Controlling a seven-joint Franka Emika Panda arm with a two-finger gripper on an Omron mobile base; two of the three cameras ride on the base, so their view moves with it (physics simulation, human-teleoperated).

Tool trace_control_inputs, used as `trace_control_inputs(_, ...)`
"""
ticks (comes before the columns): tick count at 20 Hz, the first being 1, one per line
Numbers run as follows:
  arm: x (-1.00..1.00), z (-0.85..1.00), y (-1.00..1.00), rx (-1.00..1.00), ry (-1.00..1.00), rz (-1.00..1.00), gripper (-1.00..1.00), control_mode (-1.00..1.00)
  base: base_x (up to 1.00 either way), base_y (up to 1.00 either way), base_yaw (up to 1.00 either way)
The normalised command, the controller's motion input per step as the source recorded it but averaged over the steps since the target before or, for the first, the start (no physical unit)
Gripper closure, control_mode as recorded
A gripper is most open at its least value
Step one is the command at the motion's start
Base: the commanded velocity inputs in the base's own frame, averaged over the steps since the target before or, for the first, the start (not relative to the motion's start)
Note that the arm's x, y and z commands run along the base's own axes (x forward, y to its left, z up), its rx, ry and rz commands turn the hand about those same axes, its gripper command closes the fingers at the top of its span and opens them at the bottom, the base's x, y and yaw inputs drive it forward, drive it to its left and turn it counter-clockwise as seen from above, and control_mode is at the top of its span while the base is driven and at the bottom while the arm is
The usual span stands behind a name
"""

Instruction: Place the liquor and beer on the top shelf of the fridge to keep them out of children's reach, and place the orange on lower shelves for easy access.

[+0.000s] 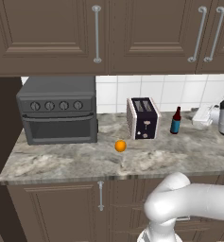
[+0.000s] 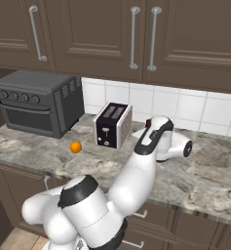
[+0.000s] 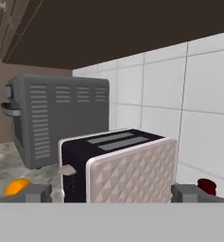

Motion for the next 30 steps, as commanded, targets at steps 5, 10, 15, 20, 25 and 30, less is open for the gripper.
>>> trace_control_inputs(5, 0.26, -0.08, 0.0, 0.0, 0.06, 0.0, -1.0, -1.0, 0.0, 0.0, 0.0)
trace_control_inputs(10, 0.23, -0.1, 0.0, 0.0, 0.09, 0.0, -1.0, -1.0, 0.0, 0.0, 0.0)
trace_control_inputs(15, 0.21, -0.15, 0.0, 0.0, 0.08, 0.0, -1.0, -1.0, 0.0, 0.0, 0.0)
trace_control_inputs(20, 0.2, -0.18, -0.01, 0.0, 0.05, 0.0, -1.0, -1.0, 0.0, 0.0, 0.0)
trace_control_inputs(25, 0.18, -0.19, -0.07, 0.0, 0.02, 0.01, -1.0, -1.0, 0.0, 0.0, 0.0)
trace_control_inputs(30, 0.15, -0.21, -0.14, 0.0, 0.0, 0.02, -1.0, -1.0, 0.0, 0.0, 0.0)
